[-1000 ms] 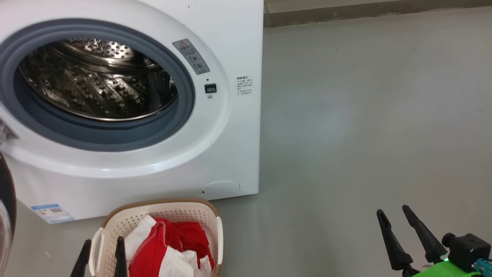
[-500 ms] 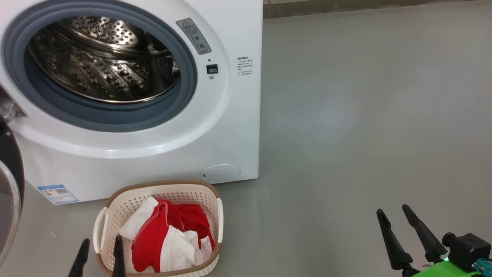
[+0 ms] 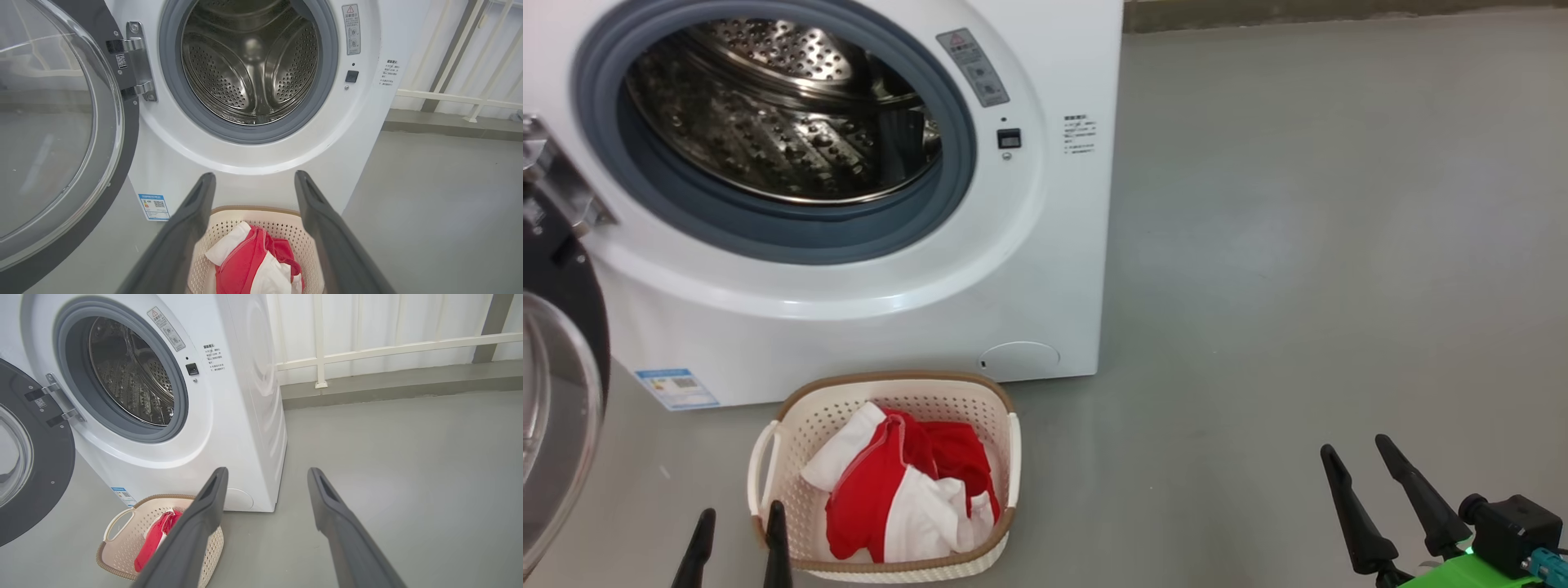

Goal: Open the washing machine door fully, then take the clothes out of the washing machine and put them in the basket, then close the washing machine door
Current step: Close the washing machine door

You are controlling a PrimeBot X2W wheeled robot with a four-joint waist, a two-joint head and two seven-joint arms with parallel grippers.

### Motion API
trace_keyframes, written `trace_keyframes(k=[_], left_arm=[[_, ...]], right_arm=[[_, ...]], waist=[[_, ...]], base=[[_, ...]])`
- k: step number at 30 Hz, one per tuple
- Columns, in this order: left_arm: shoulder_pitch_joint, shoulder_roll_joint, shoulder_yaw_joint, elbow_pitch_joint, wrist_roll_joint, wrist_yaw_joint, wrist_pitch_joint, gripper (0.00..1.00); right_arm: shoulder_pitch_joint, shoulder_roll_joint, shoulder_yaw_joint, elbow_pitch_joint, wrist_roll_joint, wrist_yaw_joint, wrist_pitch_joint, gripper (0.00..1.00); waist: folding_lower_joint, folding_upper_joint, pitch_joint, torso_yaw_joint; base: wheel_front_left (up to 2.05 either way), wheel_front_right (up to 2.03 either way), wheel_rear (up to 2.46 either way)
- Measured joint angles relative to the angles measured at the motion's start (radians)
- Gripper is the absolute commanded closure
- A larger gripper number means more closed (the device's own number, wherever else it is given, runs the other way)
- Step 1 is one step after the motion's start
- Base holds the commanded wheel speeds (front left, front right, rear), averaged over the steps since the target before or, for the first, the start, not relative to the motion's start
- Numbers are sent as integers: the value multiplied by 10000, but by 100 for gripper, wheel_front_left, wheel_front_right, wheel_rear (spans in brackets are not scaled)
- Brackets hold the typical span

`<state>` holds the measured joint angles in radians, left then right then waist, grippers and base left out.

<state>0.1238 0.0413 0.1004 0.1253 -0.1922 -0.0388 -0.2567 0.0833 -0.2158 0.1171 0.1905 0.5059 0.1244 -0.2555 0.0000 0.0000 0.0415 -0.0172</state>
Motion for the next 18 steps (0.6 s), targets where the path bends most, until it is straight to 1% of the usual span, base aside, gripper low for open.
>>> trace_keyframes(k=[11,18], left_arm=[[15,2,-257,44,-234,215,0,0],[21,2,-362,36,-297,222,0,0]], right_arm=[[-51,-171,280,2,0,0,0,0],[-52,-272,391,8,0,0,0,0]], waist=[[0,0,-31,1143],[0,0,-67,1920]], base=[[0,0,0],[0,0,0]])
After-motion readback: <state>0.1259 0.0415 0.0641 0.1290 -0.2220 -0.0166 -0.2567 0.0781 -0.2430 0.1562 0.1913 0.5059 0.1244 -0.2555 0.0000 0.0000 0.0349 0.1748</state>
